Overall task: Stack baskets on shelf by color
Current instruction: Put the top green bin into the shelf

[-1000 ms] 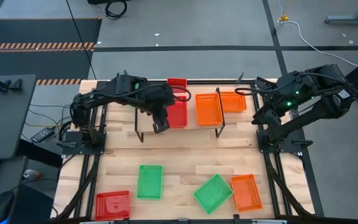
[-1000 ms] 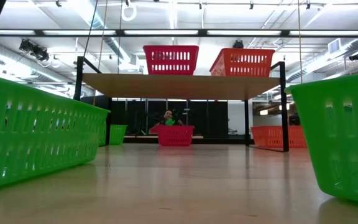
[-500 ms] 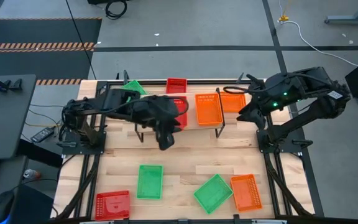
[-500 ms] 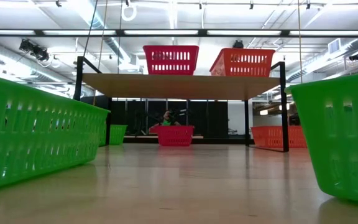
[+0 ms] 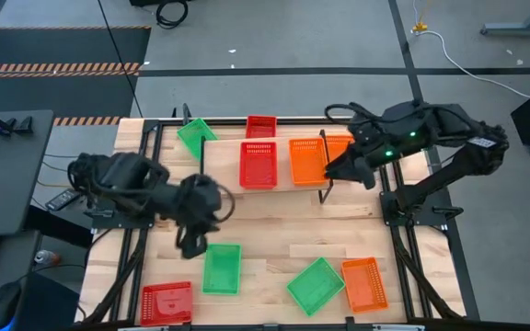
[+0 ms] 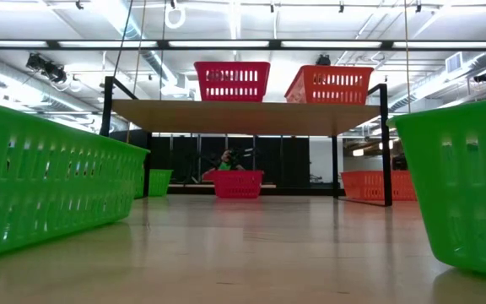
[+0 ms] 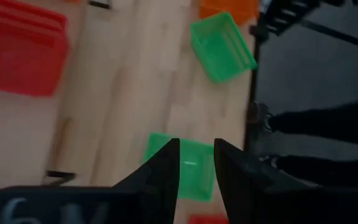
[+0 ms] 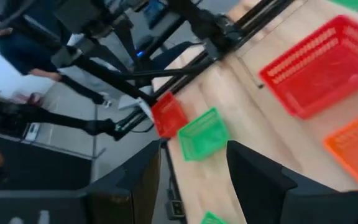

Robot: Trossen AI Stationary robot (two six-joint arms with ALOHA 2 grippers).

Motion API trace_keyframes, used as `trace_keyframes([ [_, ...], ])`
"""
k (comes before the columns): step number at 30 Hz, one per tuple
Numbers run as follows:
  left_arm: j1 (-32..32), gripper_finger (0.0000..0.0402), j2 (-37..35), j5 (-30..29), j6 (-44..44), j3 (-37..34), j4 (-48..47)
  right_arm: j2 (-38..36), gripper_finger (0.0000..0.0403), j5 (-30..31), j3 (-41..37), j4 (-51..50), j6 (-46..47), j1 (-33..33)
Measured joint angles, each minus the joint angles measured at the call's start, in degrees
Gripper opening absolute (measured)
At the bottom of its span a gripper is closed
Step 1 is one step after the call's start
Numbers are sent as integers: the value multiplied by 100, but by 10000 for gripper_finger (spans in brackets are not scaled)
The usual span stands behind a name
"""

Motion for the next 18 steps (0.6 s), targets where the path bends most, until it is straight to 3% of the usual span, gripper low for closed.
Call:
trace_keyframes([
  [6,-637,105,-16,-372,-172,2,7,319,190,-349,0,-40,333,81],
  [13,-810,105,-18,-321,-1265,2,6,392,190,-916,0,29,141,269],
  [18,-936,101,-34,-703,-1478,2,6,313,190,-1013,0,18,-126,168],
])
